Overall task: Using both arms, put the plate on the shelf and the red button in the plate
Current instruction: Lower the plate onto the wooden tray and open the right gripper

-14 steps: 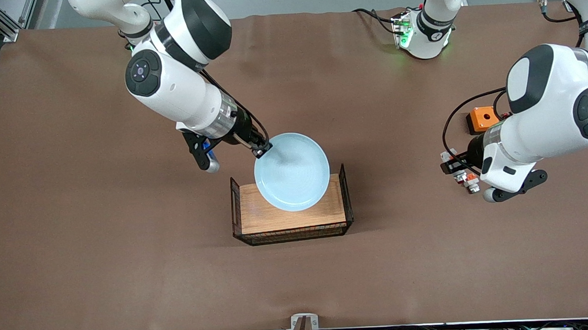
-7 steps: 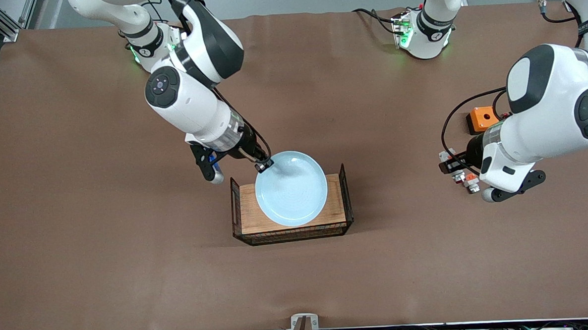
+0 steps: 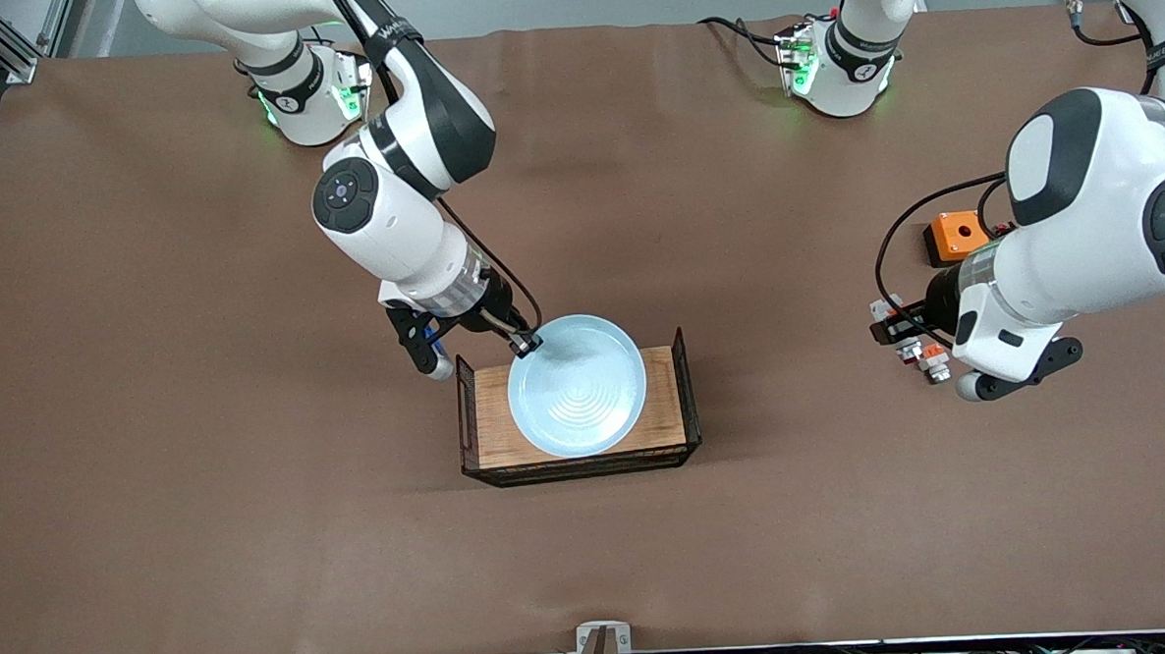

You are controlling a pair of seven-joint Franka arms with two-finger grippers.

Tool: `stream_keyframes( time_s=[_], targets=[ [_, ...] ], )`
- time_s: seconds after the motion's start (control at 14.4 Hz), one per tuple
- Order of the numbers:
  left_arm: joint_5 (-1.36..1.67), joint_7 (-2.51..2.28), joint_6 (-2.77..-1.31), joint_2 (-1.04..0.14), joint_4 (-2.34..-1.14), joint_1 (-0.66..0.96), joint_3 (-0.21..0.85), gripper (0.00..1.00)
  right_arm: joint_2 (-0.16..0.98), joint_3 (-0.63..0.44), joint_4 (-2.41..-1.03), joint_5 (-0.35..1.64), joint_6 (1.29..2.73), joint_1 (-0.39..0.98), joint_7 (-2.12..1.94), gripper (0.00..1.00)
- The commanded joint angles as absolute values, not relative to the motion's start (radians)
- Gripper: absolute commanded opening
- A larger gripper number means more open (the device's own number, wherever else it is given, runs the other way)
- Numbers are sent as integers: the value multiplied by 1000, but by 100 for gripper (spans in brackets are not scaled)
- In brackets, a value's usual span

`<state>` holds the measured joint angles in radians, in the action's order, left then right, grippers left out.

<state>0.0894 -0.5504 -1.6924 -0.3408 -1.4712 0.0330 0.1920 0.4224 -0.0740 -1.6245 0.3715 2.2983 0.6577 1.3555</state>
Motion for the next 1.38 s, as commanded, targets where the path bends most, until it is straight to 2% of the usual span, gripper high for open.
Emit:
stream_keyframes(
  time_s=[0.0,0.35,0.69,1.31],
  targets=[
    [110,-535,-1674,-345,-1451,26,193,23,410,-84,-1634,357,2316,676,1367,0],
    [115,-535,-1674,-345,-1451,26,193,23,413,-86,-1637,356,2318,678,1362,0],
    [121,-535,-1674,-345,-1451,26,193,23,416,-84,-1698,314,2399,693,1356,0],
    [121,-535,-1674,-345,-1451,26,193,23,465,-86,-1700,311,2459,701,1356,0]
  ],
)
